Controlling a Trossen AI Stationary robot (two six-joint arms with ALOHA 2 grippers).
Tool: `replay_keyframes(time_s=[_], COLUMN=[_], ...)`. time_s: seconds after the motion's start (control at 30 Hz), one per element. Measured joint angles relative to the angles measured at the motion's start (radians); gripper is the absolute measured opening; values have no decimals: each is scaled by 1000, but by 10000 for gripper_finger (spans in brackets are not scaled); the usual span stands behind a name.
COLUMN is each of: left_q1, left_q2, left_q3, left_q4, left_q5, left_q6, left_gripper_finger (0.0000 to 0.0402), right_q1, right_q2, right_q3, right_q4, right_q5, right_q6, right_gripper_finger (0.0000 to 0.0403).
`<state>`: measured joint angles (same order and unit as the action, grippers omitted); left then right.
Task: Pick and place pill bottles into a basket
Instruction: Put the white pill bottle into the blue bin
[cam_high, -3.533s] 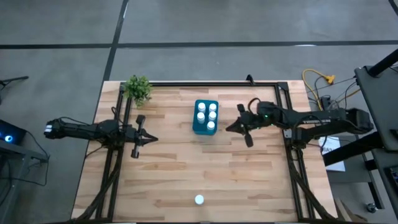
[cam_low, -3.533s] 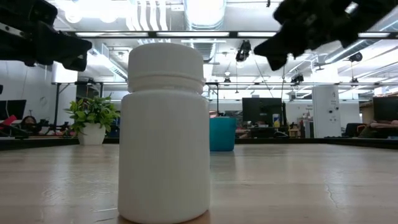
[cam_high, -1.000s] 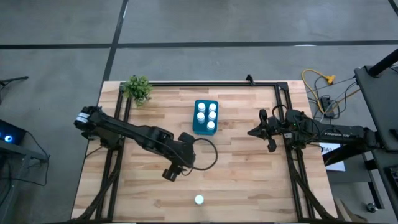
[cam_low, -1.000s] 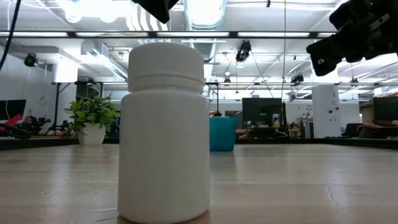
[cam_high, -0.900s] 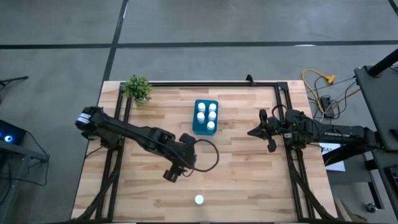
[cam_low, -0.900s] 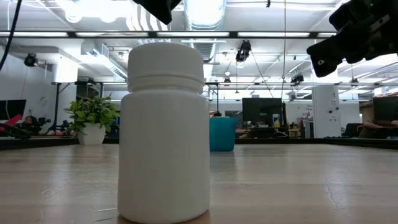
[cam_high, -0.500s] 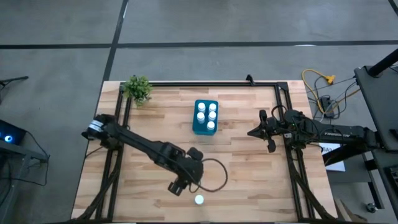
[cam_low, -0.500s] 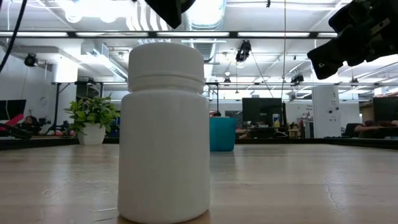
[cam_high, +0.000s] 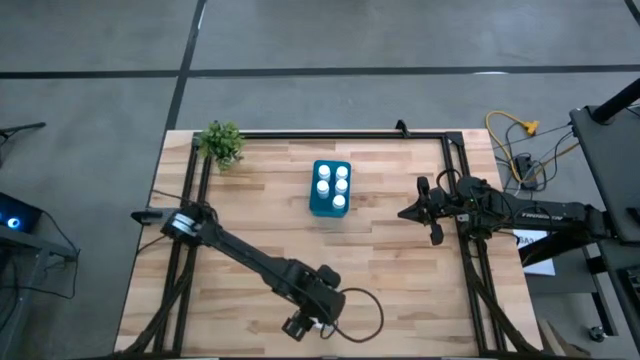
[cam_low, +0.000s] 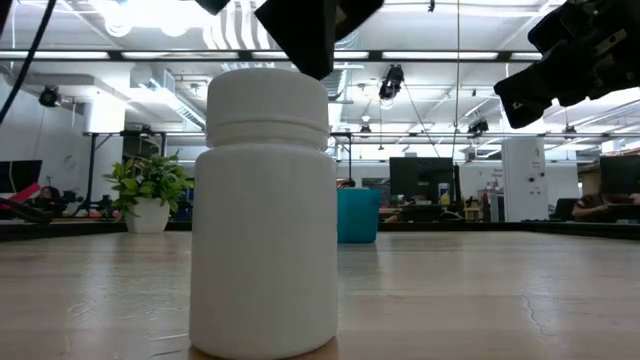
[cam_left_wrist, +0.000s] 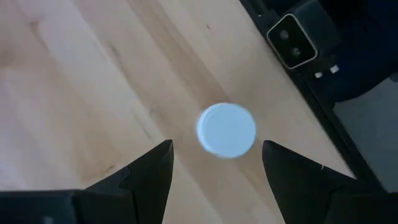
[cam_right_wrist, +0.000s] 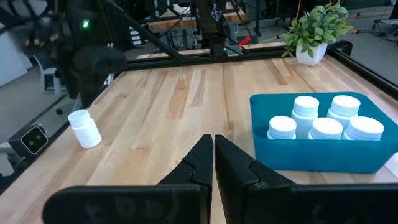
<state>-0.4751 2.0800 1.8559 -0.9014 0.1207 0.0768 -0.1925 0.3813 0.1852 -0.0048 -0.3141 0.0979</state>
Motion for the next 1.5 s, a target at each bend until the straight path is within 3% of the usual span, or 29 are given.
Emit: replay_keyframes(time_s=[0.33,0.8,1.5], left_q1=[-3,-27,-59], left_q2=[17,28,28], left_q3=[22,21,-14], left_q4=[-3,4,102], left_q5=[53,-60,-61], left_q6=[-46,-59,-71], left_gripper_finger=[228,228,228], right_q1=[0,0,0], right_q2=[0,0,0], right_q3=[0,0,0], right_q4=[-7,-30,-45], right_q5=[0,0,0], right_q6=[3,8,4], right_gripper_finger=[9,9,9])
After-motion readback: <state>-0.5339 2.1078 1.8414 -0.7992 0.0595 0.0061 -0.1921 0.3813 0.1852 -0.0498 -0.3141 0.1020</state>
